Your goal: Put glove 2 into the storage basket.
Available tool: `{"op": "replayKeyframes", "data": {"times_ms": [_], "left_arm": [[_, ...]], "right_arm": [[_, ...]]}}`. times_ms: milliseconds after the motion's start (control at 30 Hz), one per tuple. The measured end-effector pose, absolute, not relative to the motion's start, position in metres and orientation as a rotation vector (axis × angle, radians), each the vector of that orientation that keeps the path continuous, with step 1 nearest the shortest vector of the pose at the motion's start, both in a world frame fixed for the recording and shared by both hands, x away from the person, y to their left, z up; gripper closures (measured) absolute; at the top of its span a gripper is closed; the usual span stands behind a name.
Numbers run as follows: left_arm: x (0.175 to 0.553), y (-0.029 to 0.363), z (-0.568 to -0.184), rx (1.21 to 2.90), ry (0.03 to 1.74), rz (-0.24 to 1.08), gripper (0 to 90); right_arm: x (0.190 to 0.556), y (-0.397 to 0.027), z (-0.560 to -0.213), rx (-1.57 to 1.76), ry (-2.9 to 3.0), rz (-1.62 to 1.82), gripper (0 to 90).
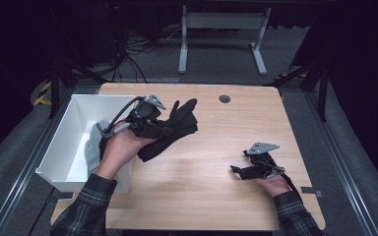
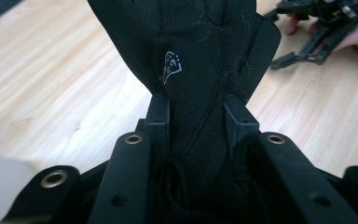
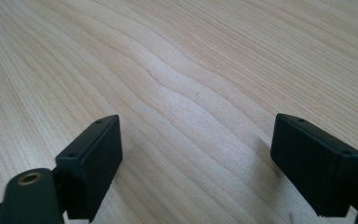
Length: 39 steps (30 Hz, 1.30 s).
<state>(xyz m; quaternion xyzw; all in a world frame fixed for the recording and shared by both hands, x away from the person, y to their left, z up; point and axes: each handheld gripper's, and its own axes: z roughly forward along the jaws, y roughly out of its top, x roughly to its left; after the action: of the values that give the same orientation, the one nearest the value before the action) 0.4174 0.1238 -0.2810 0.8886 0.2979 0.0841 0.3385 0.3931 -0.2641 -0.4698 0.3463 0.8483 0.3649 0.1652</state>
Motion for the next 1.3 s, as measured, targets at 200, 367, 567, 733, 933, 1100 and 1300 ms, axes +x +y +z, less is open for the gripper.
{"op": "replayKeyframes", "data": {"times_ms": [200, 367, 567, 733, 933, 1100, 1300], "left_arm": [[0.420, 0.148, -0.271, 2.287, 0.837, 0.272, 68.9], [0.423, 0.173, -0.268, 2.262, 0.920, 0.312, 68.9], [0.425, 0.204, -0.268, 2.213, 1.020, 0.356, 68.9], [0.425, 0.229, -0.270, 2.184, 1.098, 0.393, 68.9], [0.424, 0.253, -0.278, 2.150, 1.198, 0.438, 68.8], [0.427, 0.272, -0.299, 2.132, 1.278, 0.419, 68.7], [0.429, 0.287, -0.321, 2.109, 1.355, 0.406, 68.6]], "right_arm": [[0.393, -0.264, -0.470, 0.987, 2.416, 1.040, 17.1], [0.393, -0.264, -0.470, 0.991, 2.415, 1.041, 17.1], [0.393, -0.264, -0.470, 0.993, 2.413, 1.040, 17.1], [0.393, -0.264, -0.470, 0.993, 2.412, 1.040, 17.1], [0.393, -0.264, -0.470, 0.994, 2.412, 1.040, 17.1], [0.393, -0.264, -0.470, 0.994, 2.411, 1.039, 17.1], [0.393, -0.264, -0.470, 0.995, 2.410, 1.038, 17.1]]}}
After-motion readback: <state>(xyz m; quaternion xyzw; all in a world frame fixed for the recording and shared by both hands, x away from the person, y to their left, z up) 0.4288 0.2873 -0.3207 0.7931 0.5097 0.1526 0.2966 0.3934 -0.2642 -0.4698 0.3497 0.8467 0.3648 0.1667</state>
